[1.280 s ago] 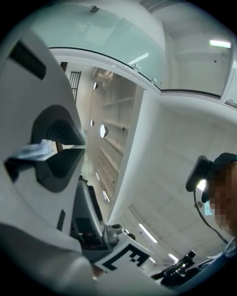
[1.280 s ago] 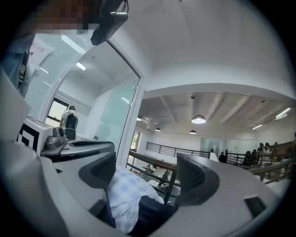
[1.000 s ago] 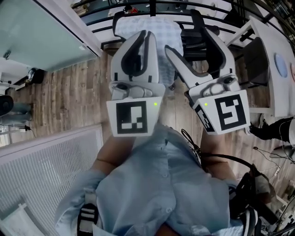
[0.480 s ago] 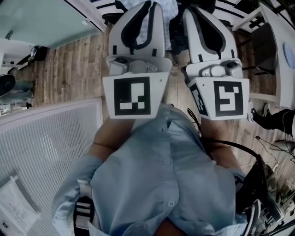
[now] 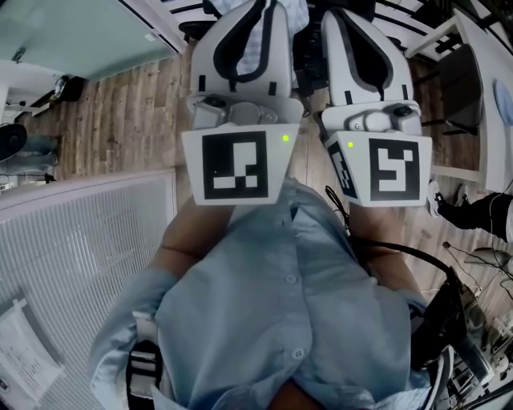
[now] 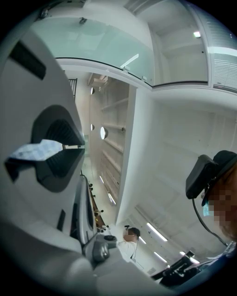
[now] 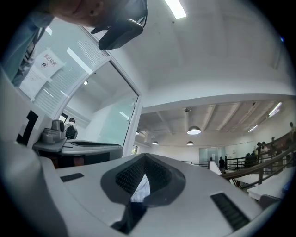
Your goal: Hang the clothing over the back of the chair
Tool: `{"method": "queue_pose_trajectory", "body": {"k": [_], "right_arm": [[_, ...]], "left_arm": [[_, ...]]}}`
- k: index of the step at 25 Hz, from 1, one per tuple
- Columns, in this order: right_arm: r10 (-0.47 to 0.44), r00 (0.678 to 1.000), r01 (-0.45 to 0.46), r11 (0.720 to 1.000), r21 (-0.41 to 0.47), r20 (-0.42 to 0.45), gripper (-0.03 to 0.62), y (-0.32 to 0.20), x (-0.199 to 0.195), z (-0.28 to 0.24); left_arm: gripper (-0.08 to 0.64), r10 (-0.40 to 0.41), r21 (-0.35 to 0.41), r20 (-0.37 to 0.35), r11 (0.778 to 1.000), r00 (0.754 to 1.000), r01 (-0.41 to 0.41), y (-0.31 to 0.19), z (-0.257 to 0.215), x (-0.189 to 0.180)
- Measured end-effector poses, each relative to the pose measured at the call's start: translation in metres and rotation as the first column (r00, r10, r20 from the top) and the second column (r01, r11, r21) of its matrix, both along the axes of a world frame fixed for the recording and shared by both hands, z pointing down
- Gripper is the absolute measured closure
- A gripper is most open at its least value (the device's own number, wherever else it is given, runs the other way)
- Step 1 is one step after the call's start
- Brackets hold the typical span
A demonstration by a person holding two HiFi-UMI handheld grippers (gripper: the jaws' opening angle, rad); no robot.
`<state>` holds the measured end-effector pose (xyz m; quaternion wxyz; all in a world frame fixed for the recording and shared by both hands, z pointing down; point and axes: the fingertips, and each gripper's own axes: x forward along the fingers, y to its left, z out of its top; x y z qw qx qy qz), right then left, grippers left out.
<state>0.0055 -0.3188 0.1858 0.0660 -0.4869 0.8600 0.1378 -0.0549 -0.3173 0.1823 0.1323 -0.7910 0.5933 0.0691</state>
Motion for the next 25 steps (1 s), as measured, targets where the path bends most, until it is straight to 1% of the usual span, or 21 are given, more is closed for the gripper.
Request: {"method": "queue_pose_trajectory", "body": {"k": [17,25], "right_arm": [[0.003,1.0,-0.003,1.0,-0.014,0.019,0.58,-0.008,-0.002,0.007],[0.003,1.0,-0.003,1.0,-0.014,0.022,0.58,-0.007,0.004,0.011]], "left_arm": [[0.534,0.007,-0.019,0.009,1.0,1.0,-0.007,-0.006,0.009,-0.001],[0.534,0.009,-0.018,0.009,1.0,1.0,-0.009,-0.005,0.013,0.005]]}}
